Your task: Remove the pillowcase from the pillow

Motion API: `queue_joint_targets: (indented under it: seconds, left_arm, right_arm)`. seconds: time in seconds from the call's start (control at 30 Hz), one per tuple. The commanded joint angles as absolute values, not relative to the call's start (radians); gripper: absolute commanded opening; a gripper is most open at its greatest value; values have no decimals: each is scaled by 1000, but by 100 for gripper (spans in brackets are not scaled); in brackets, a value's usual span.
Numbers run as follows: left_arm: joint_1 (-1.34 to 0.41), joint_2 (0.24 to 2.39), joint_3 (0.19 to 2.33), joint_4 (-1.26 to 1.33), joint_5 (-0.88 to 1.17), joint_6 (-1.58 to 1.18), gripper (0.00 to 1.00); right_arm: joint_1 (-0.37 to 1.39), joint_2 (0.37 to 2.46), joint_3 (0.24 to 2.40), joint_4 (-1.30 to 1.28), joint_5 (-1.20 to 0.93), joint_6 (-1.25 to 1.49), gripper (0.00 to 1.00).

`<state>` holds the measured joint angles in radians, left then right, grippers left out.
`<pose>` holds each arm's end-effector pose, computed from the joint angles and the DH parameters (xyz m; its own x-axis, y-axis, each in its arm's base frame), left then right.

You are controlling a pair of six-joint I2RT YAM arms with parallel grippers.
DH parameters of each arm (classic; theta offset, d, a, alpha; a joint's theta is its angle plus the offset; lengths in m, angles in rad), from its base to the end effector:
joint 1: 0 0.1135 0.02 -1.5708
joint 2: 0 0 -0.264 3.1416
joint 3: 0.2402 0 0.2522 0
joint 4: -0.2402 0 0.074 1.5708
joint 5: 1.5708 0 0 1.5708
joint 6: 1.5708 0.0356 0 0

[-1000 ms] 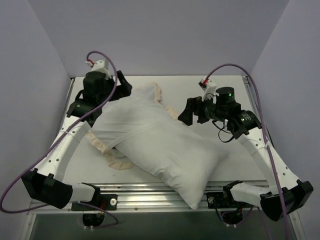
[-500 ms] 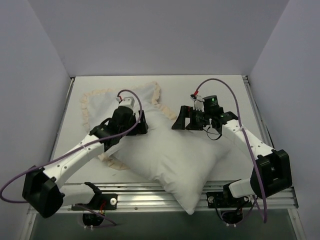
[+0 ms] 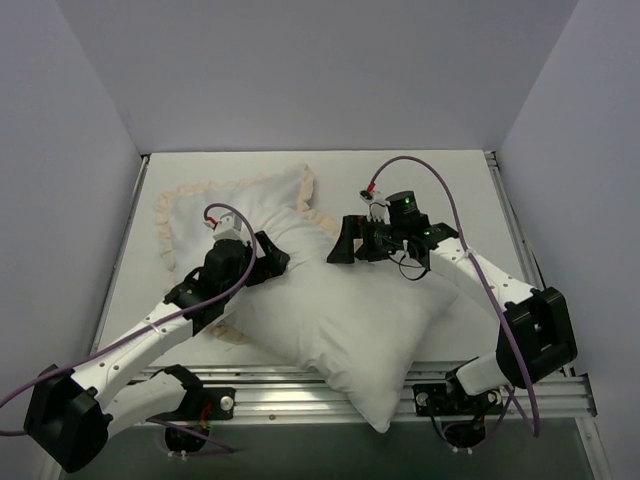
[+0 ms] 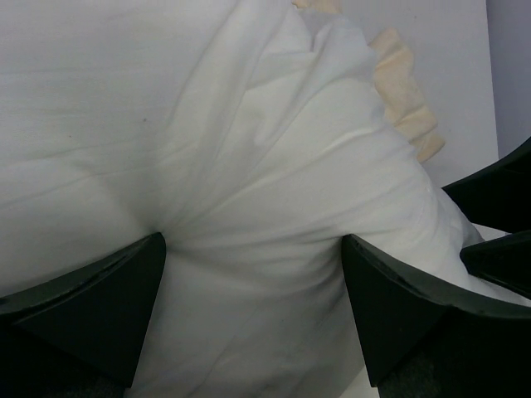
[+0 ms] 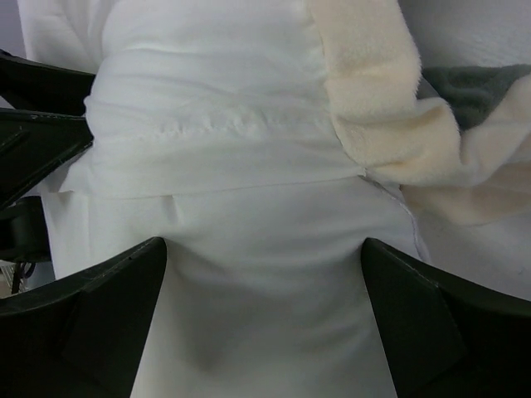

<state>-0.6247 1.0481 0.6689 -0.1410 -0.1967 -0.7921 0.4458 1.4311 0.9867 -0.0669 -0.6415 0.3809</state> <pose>0.1926 -0.1303 0.2532 -0.5935 -0.4327 -0.6786 0.0193 0.8353 -0.5494 0.2792 0.1570 0.2736 -0.7133 -0.0108 -0.7008 -0.5937 0.5406 0.5960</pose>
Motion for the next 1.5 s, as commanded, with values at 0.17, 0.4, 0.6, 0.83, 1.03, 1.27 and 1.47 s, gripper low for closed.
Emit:
queue_joint_targets:
  seconds: [0.17,0.4,0.6,0.83,1.03,1.27,1.47]
  left_arm:
    - [-627,1068,583,-341,-156,-880,97]
    - [-623,1091,666,-379,-179,-858,97]
    - [-470,1147,985,-531,-143,-747,97]
    - [-400,1340,1438,-647,-114,-502,97]
    - [-414,1525,1630,-655,93,-289,96]
    - [-497,1670,1739,-716,91,-173,91]
    - [-512,1707,1750,-718,86,-155,83]
  right_arm:
    - [547,1502,1029,-63,-787,344,96]
    - [638,1499,1101,-179,-701,210,0]
    - [649,1424,1285,-297,-456,104,0]
    - [675,1377,1396,-360,-338,12,0]
    - [680,1391,1410,-365,-316,-21,0]
    - [684,1397,1405,-354,-296,-26,0]
    - [686,1402,1407,-351,-285,-22,0]
